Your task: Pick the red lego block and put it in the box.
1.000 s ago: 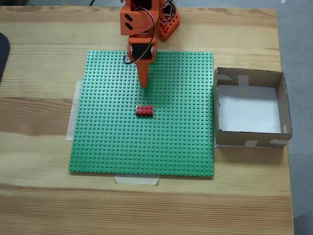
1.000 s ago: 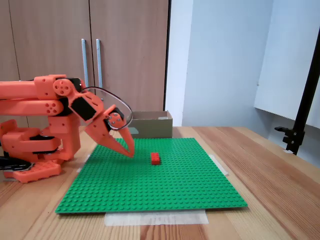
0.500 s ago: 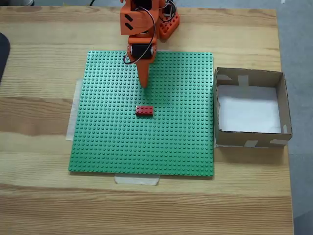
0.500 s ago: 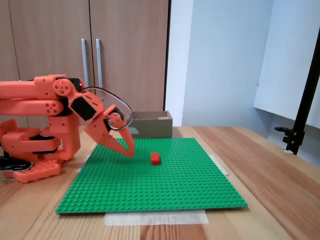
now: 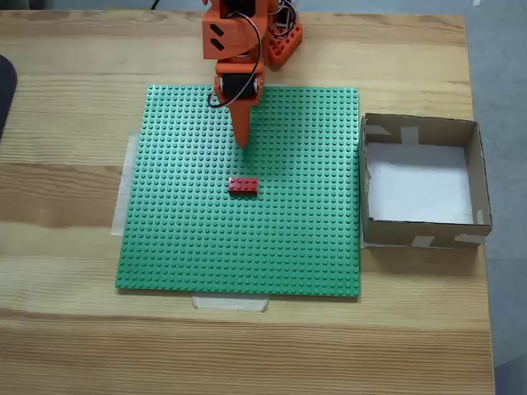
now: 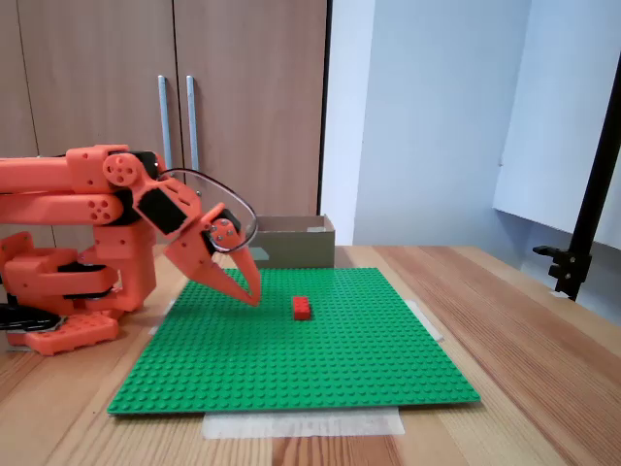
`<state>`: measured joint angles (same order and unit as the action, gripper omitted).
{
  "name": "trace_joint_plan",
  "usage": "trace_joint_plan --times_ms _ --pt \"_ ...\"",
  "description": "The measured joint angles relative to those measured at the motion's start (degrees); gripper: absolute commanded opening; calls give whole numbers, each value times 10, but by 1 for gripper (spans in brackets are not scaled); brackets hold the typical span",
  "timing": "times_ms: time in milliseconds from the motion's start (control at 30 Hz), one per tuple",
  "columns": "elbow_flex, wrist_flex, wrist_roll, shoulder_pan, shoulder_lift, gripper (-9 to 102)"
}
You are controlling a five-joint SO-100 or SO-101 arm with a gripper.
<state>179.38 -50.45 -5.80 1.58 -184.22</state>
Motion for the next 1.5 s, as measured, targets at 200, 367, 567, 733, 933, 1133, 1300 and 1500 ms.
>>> trace_joint_plan --times_ms 200,367,567,733,933,1133,1300,1500 --pt "0 0 0 0 0 -1" --pt "0 0 -10 0 0 -1" --pt "0 0 0 1 0 -1" --pt "-14 -11 16 -8 4 -1" --pt "-94 -27 14 -11 101 -1" --pt "-214 -54 0 -23 200 -1" --pt "-316 -77 -8 -45 296 -1" --pt "-449 -118 8 -45 425 0"
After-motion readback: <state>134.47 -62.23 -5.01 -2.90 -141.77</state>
